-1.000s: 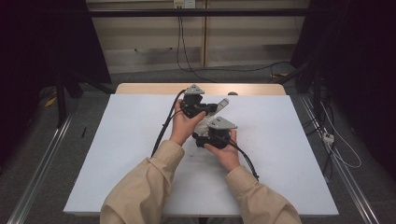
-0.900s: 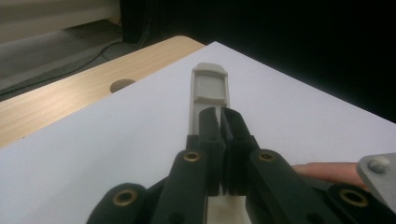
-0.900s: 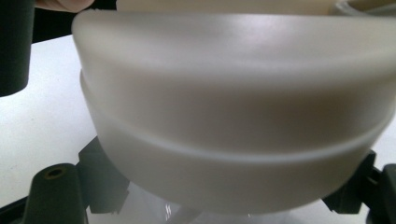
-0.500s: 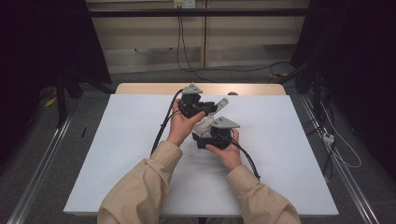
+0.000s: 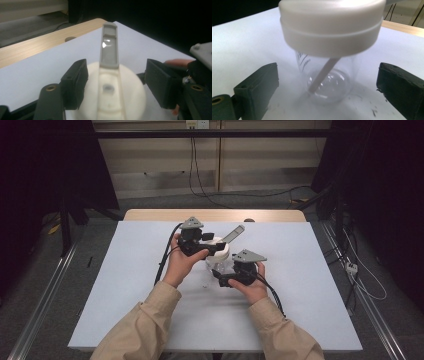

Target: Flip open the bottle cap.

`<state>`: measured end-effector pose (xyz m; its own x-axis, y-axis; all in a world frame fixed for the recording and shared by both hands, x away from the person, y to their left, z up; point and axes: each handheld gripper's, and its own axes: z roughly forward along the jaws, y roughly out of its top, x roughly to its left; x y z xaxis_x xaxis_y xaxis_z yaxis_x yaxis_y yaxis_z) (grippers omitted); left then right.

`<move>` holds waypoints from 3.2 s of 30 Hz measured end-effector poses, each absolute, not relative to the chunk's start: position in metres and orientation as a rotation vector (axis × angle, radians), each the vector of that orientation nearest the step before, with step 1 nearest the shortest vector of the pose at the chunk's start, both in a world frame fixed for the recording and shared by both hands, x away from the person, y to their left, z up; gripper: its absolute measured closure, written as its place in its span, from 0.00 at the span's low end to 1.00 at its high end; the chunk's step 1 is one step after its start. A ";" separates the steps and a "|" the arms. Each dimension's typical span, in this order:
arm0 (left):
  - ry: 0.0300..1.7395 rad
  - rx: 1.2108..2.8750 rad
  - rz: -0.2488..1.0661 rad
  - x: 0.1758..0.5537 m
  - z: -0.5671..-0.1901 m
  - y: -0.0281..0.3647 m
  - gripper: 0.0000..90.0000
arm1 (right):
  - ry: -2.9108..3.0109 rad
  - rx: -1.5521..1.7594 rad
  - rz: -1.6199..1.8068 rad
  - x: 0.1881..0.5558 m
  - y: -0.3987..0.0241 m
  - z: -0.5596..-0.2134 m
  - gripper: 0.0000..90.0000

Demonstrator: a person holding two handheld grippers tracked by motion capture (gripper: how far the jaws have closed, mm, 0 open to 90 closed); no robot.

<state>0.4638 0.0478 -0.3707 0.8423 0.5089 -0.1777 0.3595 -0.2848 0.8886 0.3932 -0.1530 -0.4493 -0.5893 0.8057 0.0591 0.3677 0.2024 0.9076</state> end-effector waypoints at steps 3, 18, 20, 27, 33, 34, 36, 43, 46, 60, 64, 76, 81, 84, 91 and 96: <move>0.645 1.913 0.183 0.454 -0.373 0.062 0.30 | 2.059 1.094 1.376 0.389 -0.158 -0.447 0.05; 0.705 1.950 0.215 0.428 -0.400 0.112 0.13 | 2.090 1.089 1.372 0.367 -0.184 -0.443 0.06; 0.717 1.951 0.223 0.425 -0.404 0.119 0.12 | 2.094 1.092 1.365 0.364 -0.187 -0.443 0.06; 0.758 1.944 0.227 0.417 -0.413 0.141 0.10 | 2.113 1.083 1.356 0.355 -0.195 -0.444 0.06; 0.758 1.953 0.236 0.409 -0.417 0.156 0.09 | 2.115 1.091 1.352 0.347 -0.203 -0.444 0.06; 0.759 1.948 0.238 0.408 -0.418 0.158 0.09 | 2.113 1.092 1.350 0.345 -0.204 -0.445 0.06; 0.764 1.947 0.237 0.406 -0.419 0.163 0.09 | 2.112 1.097 1.351 0.342 -0.208 -0.445 0.06; 0.779 1.940 0.244 0.397 -0.422 0.176 0.08 | 2.100 1.108 1.351 0.333 -0.221 -0.445 0.07; 0.776 1.938 0.251 0.391 -0.424 0.183 0.08 | 2.096 1.107 1.348 0.329 -0.226 -0.446 0.07; 0.801 1.948 0.281 0.378 -0.430 0.207 0.08 | 2.116 1.116 1.332 0.315 -0.240 -0.451 0.07; 0.801 1.951 0.285 0.377 -0.431 0.210 0.08 | 2.111 1.113 1.328 0.312 -0.244 -0.451 0.07; 0.825 1.947 0.292 0.372 -0.433 0.223 0.08 | 2.103 1.103 1.322 0.304 -0.255 -0.453 0.07; 0.829 1.950 0.292 0.369 -0.434 0.226 0.08 | 2.093 1.106 1.319 0.301 -0.261 -0.453 0.07; 0.834 1.946 0.295 0.368 -0.435 0.228 0.08 | 2.089 1.115 1.318 0.300 -0.263 -0.453 0.07; 0.835 1.955 0.290 0.368 -0.436 0.229 0.08 | 2.088 1.116 1.316 0.300 -0.264 -0.454 0.07; 0.835 1.957 0.306 0.368 -0.436 0.230 0.08 | 2.090 1.117 1.314 0.301 -0.265 -0.455 0.07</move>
<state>0.3681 0.2300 -0.4360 0.7349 0.6666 -0.1248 0.4282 -0.3134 0.8476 0.3009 -0.2648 -0.4551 -0.5841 0.8096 0.0583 0.4037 0.2274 0.8862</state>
